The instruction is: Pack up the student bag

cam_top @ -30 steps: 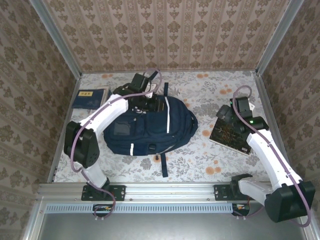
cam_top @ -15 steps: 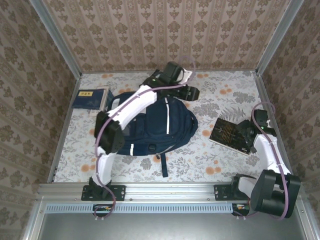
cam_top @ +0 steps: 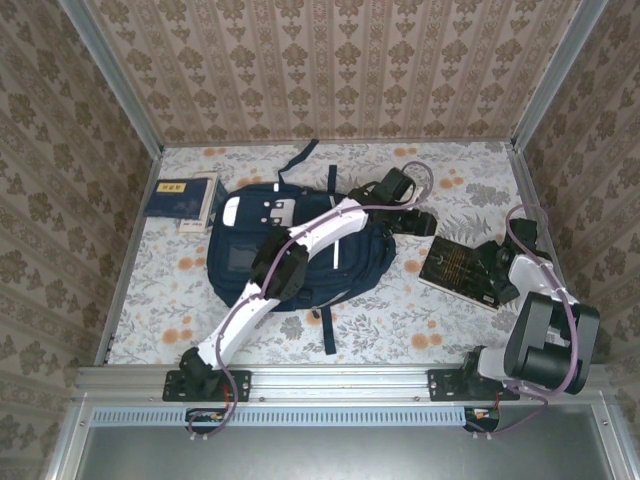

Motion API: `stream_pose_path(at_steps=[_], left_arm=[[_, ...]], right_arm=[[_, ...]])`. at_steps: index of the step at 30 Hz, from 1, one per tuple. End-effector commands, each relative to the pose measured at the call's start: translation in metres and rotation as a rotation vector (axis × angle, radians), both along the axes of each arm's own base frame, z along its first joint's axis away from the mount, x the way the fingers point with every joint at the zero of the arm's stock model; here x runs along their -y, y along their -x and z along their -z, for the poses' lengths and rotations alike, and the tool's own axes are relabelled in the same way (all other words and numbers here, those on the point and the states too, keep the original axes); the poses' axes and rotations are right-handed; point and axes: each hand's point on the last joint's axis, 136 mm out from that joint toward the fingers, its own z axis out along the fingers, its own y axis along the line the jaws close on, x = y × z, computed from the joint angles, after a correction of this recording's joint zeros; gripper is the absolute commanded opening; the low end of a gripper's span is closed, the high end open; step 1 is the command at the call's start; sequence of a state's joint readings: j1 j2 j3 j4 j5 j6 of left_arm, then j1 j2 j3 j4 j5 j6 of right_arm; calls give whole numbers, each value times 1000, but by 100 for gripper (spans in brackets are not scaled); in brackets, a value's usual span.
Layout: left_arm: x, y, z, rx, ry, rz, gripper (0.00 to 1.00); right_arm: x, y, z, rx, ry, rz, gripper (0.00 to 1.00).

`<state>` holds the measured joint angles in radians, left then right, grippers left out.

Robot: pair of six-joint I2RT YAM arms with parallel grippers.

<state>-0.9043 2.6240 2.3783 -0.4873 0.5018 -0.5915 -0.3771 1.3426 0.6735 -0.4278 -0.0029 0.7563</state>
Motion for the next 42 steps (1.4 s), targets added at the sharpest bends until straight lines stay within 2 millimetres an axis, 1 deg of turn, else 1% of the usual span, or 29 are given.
stream_pose_path(at_steps=[1,6,9,10,13,16,17,22,24,25,27,30,31,33,35,38,42], left_arm=[[3,8,6,-92,-11,-33,64],[8,25,22,-195,17,-9,64],[12,34,28,-233,20,5,63],[13,40,28,-261,30,26,63],[9,45,31,-295,14,33,63],[1,43,33,-292,-10,31,62],[-2,43,32,-284,-16,32,62],[-16,36,33,-269,-42,12,62],[-20,34,32,-265,-49,7,62],[-24,31,31,-264,-51,1,62],[-32,18,24,-229,-52,-36,62],[-43,2,8,-188,-35,-70,63],[-47,-3,5,-176,-35,-79,63],[-50,-7,3,-168,-37,-87,63],[-50,-7,3,-168,-34,-85,63],[-49,-6,5,-170,-35,-80,64],[-51,-7,5,-161,-41,-83,64]], right_arm=[[-10,-19,-2,73,-69,-52,100],[-33,-28,-2,130,-160,-110,99],[-46,-31,-4,148,-191,-146,99],[-52,-33,-4,166,-213,-158,99],[-66,-35,-6,191,-263,-181,98],[-78,-35,-10,224,-314,-211,98],[-80,-33,-11,223,-318,-213,98],[-83,-22,-18,244,-301,-232,98],[-81,-18,-19,233,-279,-229,98],[-77,-13,-18,206,-255,-218,98],[-64,-4,-17,151,-188,-184,98],[-52,2,-21,127,-113,-162,99],[-48,3,-22,125,-91,-151,99],[-40,5,-26,117,-50,-130,99],[-34,5,-29,120,-17,-118,99],[-32,-2,-28,124,-9,-128,99],[-48,-18,-20,137,-108,-191,98]])
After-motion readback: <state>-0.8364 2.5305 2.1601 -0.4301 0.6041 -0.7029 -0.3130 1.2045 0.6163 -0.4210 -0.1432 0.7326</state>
